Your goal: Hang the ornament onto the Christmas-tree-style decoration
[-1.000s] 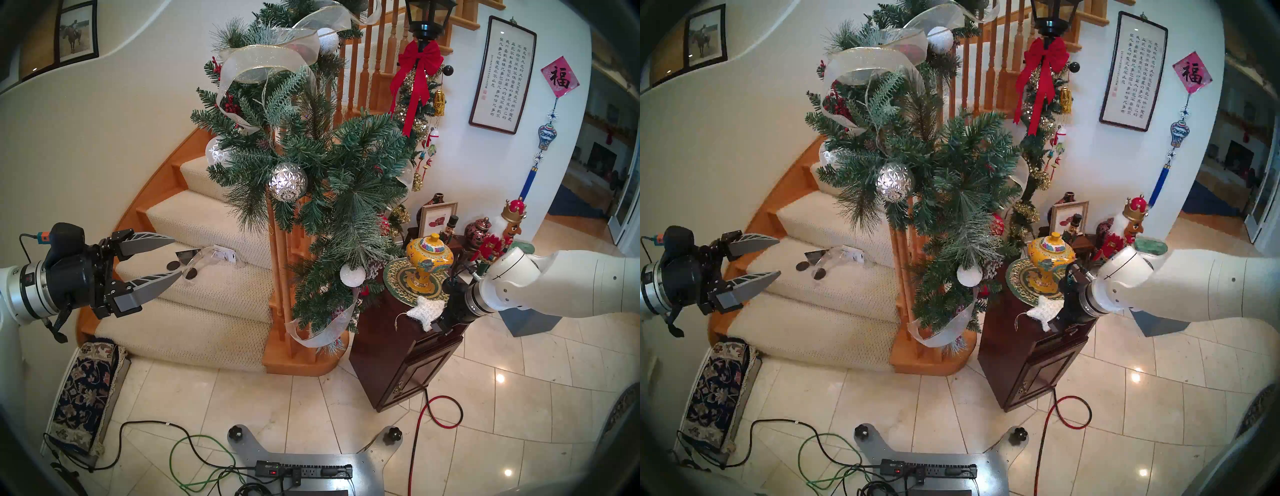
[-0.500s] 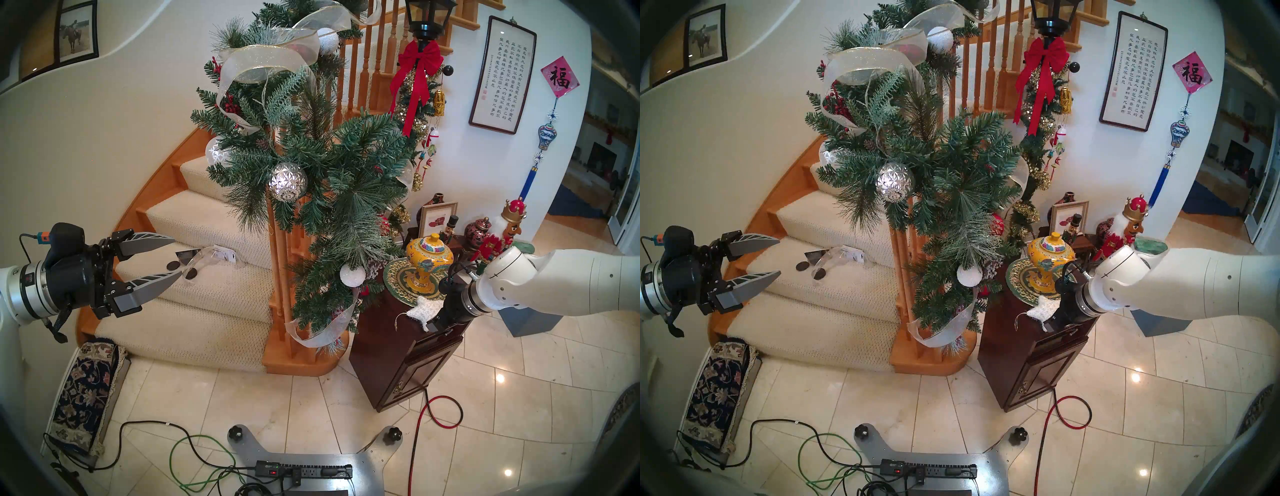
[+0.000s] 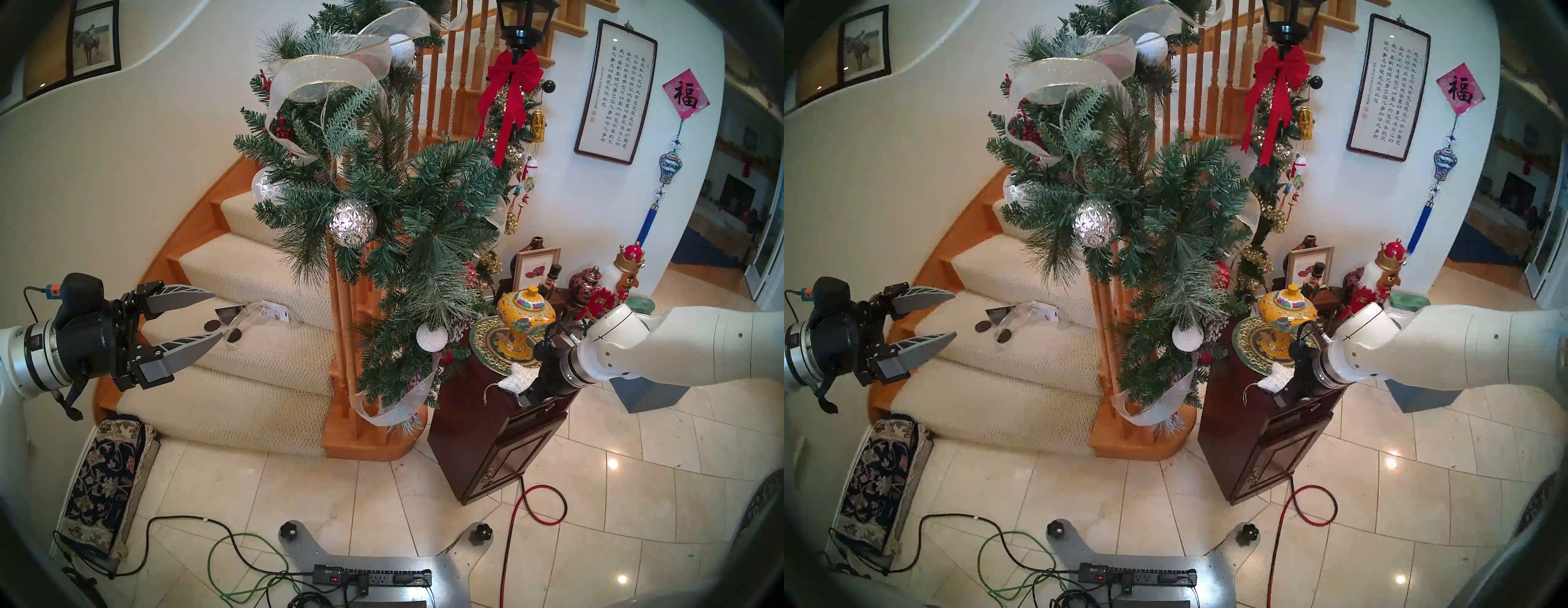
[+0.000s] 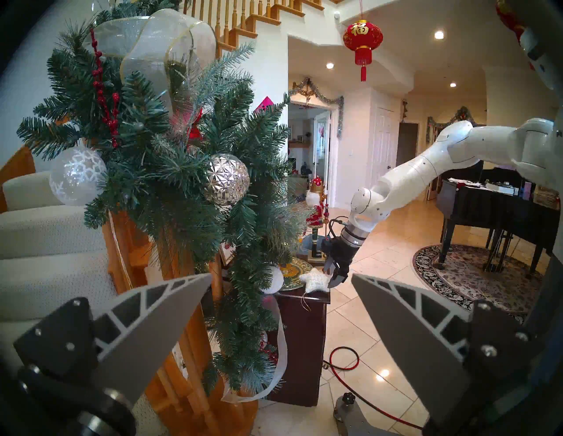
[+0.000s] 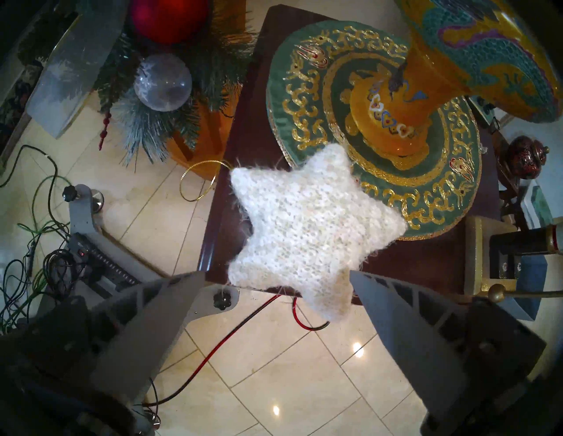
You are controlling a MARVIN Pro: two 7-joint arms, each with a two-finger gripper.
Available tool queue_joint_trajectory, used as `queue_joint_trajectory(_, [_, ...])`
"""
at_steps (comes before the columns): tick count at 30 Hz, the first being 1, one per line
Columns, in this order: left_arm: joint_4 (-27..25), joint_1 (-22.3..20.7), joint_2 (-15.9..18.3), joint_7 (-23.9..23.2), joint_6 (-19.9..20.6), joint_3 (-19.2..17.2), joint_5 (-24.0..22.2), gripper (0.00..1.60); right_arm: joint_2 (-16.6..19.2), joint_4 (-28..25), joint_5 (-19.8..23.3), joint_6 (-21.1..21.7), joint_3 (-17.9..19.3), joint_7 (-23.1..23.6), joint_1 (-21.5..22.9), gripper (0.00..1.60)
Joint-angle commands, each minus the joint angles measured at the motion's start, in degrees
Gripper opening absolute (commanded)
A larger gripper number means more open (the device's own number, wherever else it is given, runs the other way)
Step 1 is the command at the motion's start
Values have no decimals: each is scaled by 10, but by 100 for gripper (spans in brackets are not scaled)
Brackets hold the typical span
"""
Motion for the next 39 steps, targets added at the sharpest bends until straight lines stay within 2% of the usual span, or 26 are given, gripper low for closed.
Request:
queue_joint_trajectory(1, [-1, 0, -1, 0, 0, -1, -1, 160, -9, 8, 5, -3, 5, -2, -2, 160])
queue_joint_trajectory(39, [-1, 0, -1, 0, 0, -1, -1, 160, -30, 33, 23, -27, -2, -6, -26, 160])
